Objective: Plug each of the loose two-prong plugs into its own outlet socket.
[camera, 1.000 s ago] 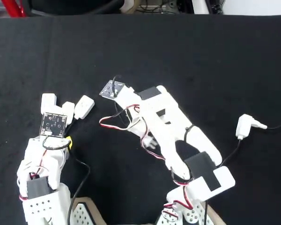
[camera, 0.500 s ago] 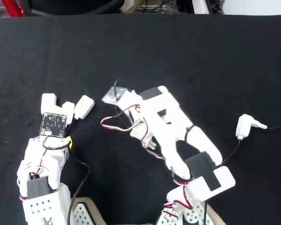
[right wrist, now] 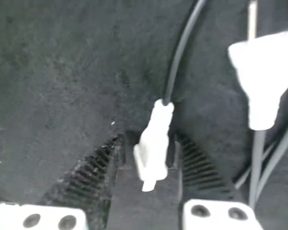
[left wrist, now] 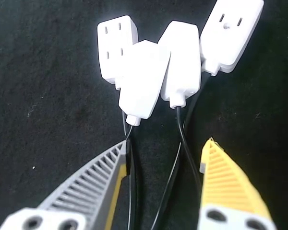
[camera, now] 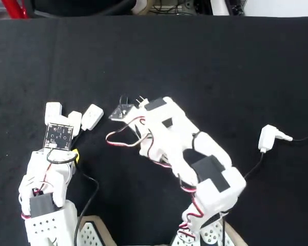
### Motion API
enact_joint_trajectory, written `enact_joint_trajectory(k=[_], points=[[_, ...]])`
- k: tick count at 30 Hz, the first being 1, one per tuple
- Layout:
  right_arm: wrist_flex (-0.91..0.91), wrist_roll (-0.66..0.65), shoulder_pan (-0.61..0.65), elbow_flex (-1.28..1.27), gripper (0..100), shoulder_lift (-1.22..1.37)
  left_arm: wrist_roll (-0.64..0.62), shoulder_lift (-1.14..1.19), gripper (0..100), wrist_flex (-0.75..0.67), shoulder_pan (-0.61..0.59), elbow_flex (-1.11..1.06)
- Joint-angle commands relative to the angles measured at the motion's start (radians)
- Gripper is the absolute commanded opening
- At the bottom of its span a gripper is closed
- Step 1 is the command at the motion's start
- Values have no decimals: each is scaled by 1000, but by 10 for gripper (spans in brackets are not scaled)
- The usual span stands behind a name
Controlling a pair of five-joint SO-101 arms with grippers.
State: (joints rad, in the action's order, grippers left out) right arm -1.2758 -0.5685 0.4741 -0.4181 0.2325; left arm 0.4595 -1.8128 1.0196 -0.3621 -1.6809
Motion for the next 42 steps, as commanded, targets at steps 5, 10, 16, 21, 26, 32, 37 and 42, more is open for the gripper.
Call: enact_joint_trajectory(k=[5,10,16,21,26,32,37,42], points=[[20,26,-72,110,77,12,6,-6,246,0,12,-19],[15,25,-72,108,59,13,6,-6,246,0,12,-19],[-5,5,-72,107,31,12,6,-6,246,0,13,-19],[0,6,-77,120,11,-1,6,-6,246,0,13,-19],[80,-2,-64,25,11,-174,6,-6,246,-5,13,-19],[330,41,-38,-309,11,-645,2,-8,246,-6,13,-19],[519,161,-28,-489,11,-1033,-18,-9,246,-8,38,-13],[701,218,25,-564,11,-1208,-117,-9,248,-14,160,24]])
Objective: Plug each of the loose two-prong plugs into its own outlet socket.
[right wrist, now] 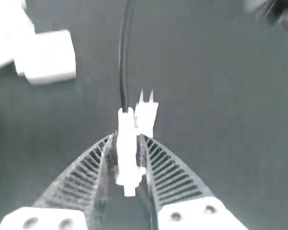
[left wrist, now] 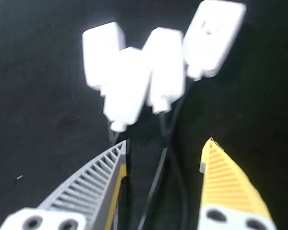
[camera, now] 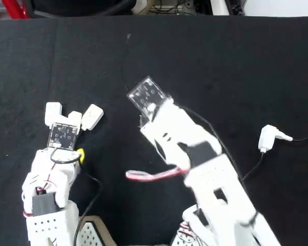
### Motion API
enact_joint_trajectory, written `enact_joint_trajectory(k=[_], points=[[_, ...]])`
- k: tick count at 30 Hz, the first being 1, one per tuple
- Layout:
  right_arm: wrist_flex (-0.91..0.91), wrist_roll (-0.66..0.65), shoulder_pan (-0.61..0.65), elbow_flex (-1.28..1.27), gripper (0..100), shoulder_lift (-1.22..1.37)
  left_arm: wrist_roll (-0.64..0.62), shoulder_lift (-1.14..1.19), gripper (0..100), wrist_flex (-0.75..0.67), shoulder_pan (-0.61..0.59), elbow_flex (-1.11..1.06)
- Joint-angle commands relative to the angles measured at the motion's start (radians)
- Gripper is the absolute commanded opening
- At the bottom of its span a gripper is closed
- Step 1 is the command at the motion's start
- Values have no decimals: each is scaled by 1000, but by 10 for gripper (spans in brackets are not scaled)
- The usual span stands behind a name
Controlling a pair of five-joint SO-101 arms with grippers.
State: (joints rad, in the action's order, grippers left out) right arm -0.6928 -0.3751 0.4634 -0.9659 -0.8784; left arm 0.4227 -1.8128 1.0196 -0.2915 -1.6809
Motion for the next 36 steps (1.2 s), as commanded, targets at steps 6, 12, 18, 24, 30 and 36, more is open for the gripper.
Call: enact_joint_trajectory(k=[6,12,18,24,30,36], points=[[270,259,43,-62,11,-67,-169,-9,250,-199,283,7],[275,557,123,-94,11,-45,-262,-9,245,-368,492,-19],[336,707,166,-163,12,-45,-322,-9,250,-422,486,-19],[319,712,227,-202,12,-45,-324,-9,250,-448,447,-18],[212,687,245,-165,12,-44,-324,-9,250,-448,412,-8],[57,647,245,-91,12,-39,-324,-9,250,-471,398,-12]])
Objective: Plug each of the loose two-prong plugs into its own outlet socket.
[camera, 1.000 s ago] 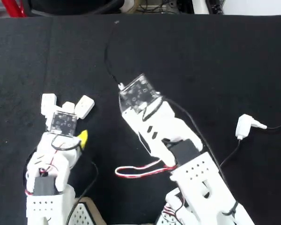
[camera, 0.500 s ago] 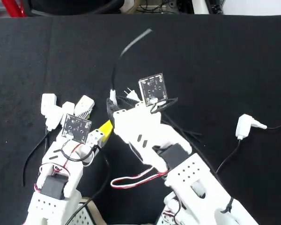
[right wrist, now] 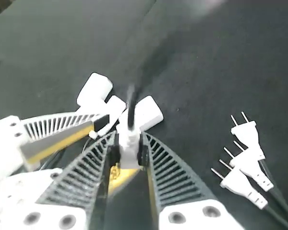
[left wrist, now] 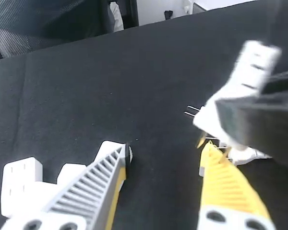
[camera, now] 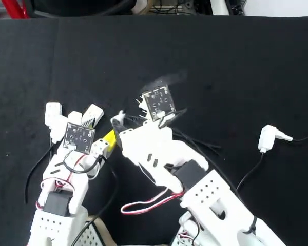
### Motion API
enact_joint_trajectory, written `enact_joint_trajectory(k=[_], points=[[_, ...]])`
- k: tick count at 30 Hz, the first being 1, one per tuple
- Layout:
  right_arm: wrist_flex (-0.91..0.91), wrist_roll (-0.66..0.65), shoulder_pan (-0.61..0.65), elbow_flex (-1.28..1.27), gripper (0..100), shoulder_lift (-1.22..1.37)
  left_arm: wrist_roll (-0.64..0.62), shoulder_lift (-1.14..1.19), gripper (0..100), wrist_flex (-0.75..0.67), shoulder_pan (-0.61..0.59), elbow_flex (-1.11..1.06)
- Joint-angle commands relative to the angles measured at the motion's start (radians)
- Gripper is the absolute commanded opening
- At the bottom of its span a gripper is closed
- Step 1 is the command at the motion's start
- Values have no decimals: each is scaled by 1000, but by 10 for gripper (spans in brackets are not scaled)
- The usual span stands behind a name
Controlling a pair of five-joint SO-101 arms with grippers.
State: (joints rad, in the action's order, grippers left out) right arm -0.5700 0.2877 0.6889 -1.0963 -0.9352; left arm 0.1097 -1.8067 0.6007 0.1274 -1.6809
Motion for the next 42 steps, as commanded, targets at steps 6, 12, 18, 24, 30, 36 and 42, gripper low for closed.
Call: enact_joint_trajectory(k=[6,12,18,24,30,36,42], points=[[-80,-49,20,42,12,18,-11,-15,250,-74,-22,-18],[-77,-72,17,39,12,18,-3,-15,250,-72,-24,-18],[-78,-129,-31,41,11,13,-3,-11,250,-66,-90,-18],[-89,-140,-250,114,11,21,150,-15,246,242,-196,88],[-358,-236,-396,255,13,77,164,-15,246,345,-378,159],[-351,-425,-499,344,13,242,114,-8,250,313,-552,222],[-359,-433,-502,435,12,427,135,118,250,311,-558,357]])
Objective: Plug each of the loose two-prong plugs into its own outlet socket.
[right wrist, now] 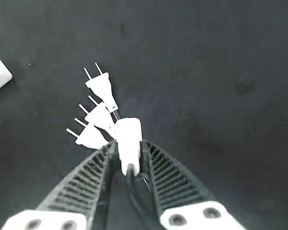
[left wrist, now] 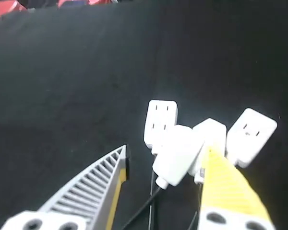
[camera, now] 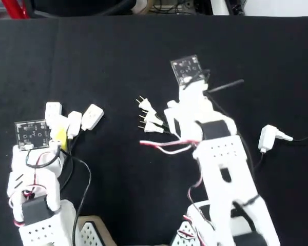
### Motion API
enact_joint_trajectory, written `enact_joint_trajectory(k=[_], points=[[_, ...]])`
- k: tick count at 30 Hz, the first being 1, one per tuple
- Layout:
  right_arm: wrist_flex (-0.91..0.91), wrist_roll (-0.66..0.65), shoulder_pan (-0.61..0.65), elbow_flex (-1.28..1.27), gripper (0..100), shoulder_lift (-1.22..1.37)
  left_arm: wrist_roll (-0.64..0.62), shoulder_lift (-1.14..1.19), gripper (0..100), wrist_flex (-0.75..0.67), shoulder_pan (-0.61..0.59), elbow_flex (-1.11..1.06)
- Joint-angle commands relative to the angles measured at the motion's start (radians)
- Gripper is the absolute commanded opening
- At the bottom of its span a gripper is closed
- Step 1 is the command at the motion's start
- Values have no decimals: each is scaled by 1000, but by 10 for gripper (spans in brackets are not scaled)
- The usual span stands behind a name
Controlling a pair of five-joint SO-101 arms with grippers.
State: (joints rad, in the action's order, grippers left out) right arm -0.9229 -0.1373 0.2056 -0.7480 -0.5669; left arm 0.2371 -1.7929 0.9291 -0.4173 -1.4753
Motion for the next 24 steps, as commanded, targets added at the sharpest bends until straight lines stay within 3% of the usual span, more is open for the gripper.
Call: enact_joint_trajectory(k=[1,6,11,15,21,24], points=[[-6,-8,-20,104,12,88,11,163,250,-17,-24,196],[-26,-18,-35,174,12,199,28,634,251,-17,-84,493],[-49,-64,-40,208,12,240,212,1180,251,11,-91,750],[-49,-87,-38,208,12,246,285,1496,251,35,-93,931],[-48,-87,-38,208,12,248,284,1711,252,35,-81,1116],[-48,-89,-38,208,12,248,236,1745,320,35,-58,1138]])
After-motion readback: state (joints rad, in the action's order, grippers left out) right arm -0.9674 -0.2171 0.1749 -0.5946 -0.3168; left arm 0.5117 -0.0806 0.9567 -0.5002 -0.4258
